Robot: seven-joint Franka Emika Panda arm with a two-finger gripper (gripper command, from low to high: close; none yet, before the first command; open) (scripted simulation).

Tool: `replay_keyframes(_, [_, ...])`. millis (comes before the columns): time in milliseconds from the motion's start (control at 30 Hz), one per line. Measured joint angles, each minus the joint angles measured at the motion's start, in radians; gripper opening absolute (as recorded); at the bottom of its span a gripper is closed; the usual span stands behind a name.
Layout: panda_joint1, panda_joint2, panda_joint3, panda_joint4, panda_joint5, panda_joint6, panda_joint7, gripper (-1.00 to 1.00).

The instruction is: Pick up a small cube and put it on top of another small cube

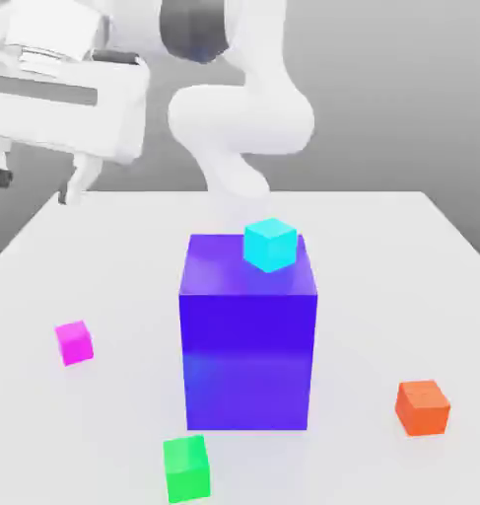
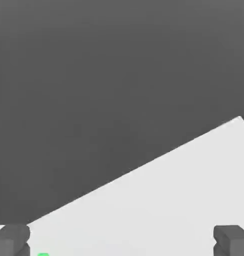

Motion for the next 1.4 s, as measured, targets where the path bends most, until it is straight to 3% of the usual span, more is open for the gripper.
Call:
replay_keyframes(300, [-0.14, 0.214, -0.134, -0.162, 0.003, 0.162, 0.035, 0.0])
replay_keyframes(467, [-0.197, 0.334, -0.205, -0.254, 0.126, 0.256, -0.031, 0.0])
replay_keyframes(633, [-0.288, 0.502, -0.072, -0.245, 0.366, 0.384, -0.192, 0.0])
replay_keyframes(733, [-0.398, 0.609, 0.053, -0.225, 0.435, 0.471, -0.247, 0.0])
replay_keyframes(767, [-0.422, 0.637, 0.078, -0.22, 0.44, 0.494, -0.253, -1.0])
replay_keyframes(1033, [-0.413, 0.616, 0.068, -0.224, 0.429, 0.478, -0.242, -1.0])
replay_keyframes(1200, [-0.346, 0.447, -0.041, -0.259, 0.266, 0.345, -0.122, -1.0])
replay_keyframes(1267, [-0.358, 0.389, -0.038, -0.267, 0.208, 0.294, -0.082, -1.0])
replay_keyframes(1400, [-0.358, 0.379, 0.033, -0.226, 0.202, 0.244, -0.07, -1.0])
